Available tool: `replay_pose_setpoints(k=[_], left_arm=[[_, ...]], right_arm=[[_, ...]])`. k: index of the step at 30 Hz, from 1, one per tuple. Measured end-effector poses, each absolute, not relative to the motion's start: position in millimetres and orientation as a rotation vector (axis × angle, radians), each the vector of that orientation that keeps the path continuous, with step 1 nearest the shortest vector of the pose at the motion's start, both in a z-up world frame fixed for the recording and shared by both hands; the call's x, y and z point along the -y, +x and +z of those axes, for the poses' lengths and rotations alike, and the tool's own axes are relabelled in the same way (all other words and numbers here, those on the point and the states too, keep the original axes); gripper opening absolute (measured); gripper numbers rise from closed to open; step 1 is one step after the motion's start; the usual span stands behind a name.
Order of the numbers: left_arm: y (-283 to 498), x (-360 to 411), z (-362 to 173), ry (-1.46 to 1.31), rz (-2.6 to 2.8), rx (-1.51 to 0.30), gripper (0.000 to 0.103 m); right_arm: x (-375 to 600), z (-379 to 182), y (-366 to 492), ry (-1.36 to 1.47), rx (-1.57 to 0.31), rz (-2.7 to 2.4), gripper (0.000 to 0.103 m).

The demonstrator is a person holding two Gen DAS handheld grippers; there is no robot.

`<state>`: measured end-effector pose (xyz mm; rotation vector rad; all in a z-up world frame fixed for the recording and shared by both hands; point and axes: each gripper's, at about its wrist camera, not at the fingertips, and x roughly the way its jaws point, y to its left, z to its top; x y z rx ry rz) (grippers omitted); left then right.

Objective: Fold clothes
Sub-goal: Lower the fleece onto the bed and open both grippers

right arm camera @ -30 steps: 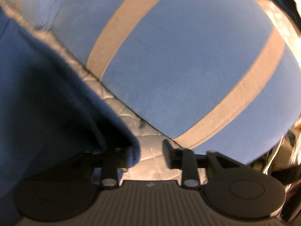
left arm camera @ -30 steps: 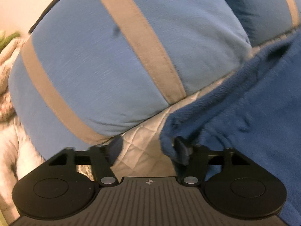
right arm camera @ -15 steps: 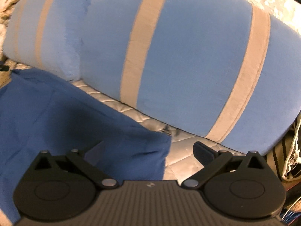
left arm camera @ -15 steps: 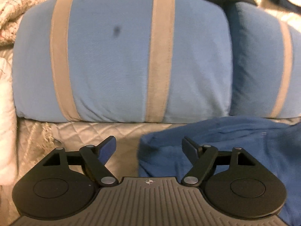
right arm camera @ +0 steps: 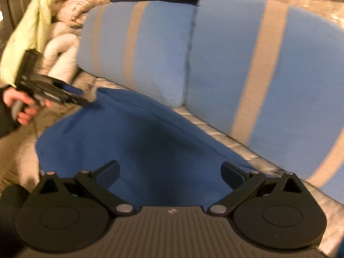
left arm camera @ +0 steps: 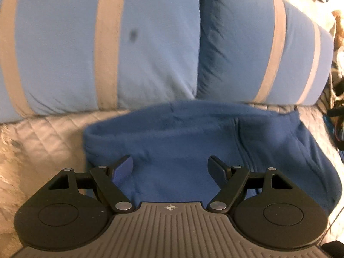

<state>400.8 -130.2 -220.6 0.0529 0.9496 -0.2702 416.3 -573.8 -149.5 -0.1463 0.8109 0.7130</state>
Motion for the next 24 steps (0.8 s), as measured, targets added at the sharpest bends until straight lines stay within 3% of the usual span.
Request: replay_pose_setpoints(k=[9,14,24], left_arm=[[422.6,151.5,-264.1,0.057,-0.154,-0.948,0.077],[430.4,149.2,-290.8,0.051,-0.136,-0.858,0.078],[428.2,117.8,-334.6,-0.128,-0.189,-0.693,0.098]], right_arm=[[535.0,-212.7,449.5,-0.099,-0.831,0.583,0.103],[537.5,-242.1,466.5,0.021,-0.807,0.424,0.103],[537.6,-294.9,474.4,0.130,-0.721,0.170,0.103]])
